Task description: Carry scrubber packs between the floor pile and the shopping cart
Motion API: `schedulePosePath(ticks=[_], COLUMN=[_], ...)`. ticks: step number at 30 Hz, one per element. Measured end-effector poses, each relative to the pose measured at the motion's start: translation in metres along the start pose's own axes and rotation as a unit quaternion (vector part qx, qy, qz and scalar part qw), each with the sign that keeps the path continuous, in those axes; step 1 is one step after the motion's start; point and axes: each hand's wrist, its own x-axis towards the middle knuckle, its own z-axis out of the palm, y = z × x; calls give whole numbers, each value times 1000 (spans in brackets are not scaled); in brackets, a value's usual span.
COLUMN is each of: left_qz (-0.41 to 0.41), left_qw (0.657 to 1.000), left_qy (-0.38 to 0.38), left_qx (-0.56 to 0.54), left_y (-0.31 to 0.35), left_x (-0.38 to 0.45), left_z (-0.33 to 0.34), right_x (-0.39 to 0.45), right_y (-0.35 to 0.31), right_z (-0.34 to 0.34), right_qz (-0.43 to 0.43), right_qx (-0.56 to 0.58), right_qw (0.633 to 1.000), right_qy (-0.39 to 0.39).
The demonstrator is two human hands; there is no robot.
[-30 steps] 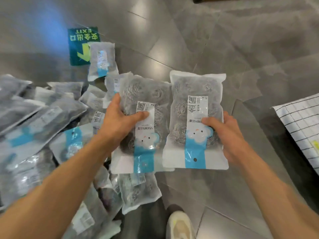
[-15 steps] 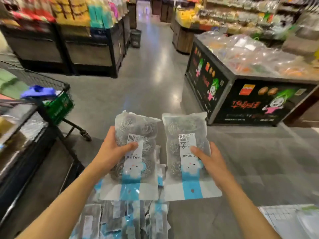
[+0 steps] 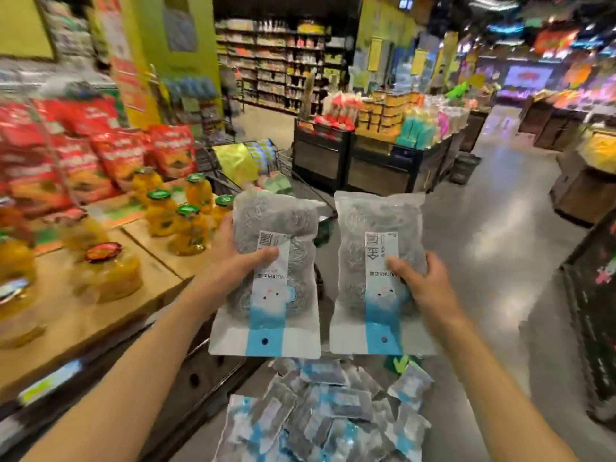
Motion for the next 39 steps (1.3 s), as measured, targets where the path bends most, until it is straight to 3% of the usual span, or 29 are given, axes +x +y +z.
schedulePosePath(ticks=[7,13,21,27,31,39], left_qz=[-33,-44,-48,-37,-43,-52], left_qw=[971,910,795,698,646,508], left_qy=[233,402,593,706,756,859], left_qx=[49,87,117,116,98,39], left_y=[21,43,73,88,77,33], left_x=[-143,-289,-504,-636,-699,-762], left_z=[-139,-248,-380,-443,-466,-499], right_x=[-41,-140,-339,-483,-556,-657], right_y=[-24,-48,-81,-86,-89,-61], right_z=[134,285,470,570,623,737], right_qz=[-34,-56,-86,-88,-98,-115], right_qx=[-14,4,10,12,-2,-45], right_qw=[978,916,814,731,678,557], right_qy=[-206,-397,-574,-676,-729,-821])
